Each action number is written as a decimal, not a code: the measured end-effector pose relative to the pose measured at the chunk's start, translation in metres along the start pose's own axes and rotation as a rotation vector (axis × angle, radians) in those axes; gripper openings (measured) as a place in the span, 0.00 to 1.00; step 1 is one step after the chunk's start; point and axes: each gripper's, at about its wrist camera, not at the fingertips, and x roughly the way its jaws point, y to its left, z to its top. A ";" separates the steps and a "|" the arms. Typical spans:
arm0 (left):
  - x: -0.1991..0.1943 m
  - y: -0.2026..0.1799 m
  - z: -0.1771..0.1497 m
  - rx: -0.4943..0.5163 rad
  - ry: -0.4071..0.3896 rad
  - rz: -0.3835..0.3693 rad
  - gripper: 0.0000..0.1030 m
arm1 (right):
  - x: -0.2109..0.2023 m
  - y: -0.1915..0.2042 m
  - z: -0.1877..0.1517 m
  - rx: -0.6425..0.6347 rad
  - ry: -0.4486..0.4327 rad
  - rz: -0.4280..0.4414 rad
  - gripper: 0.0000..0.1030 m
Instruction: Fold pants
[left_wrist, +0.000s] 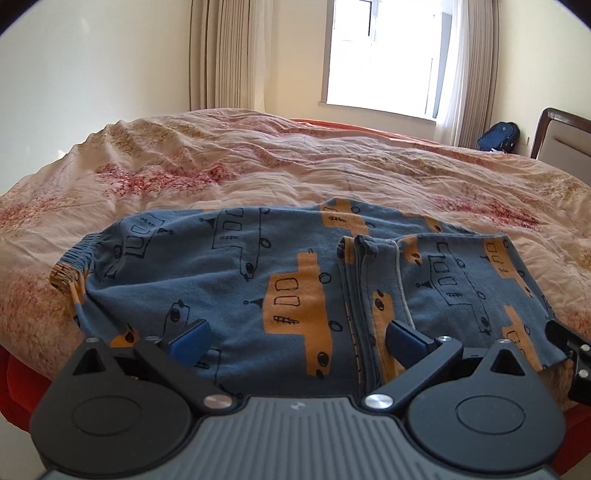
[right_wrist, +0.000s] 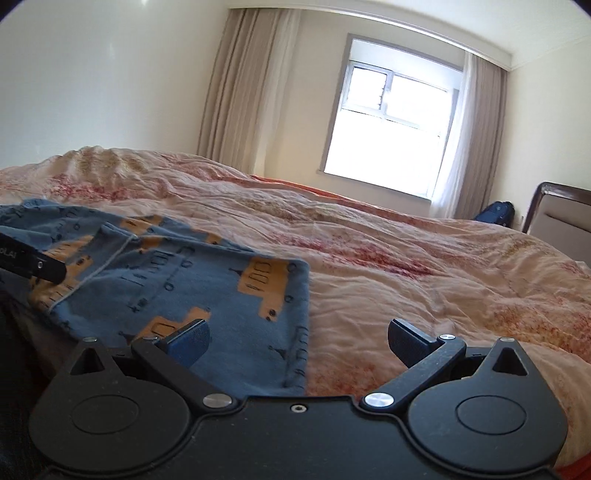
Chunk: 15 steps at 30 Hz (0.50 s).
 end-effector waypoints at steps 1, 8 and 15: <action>-0.005 0.005 0.001 -0.014 -0.017 0.010 1.00 | 0.002 0.008 0.004 -0.016 -0.003 0.042 1.00; -0.019 0.062 0.002 -0.127 -0.039 0.125 1.00 | 0.021 0.060 0.023 -0.088 0.018 0.210 1.00; -0.004 0.129 0.002 -0.285 -0.029 0.206 1.00 | 0.036 0.089 0.039 -0.164 0.003 0.216 1.00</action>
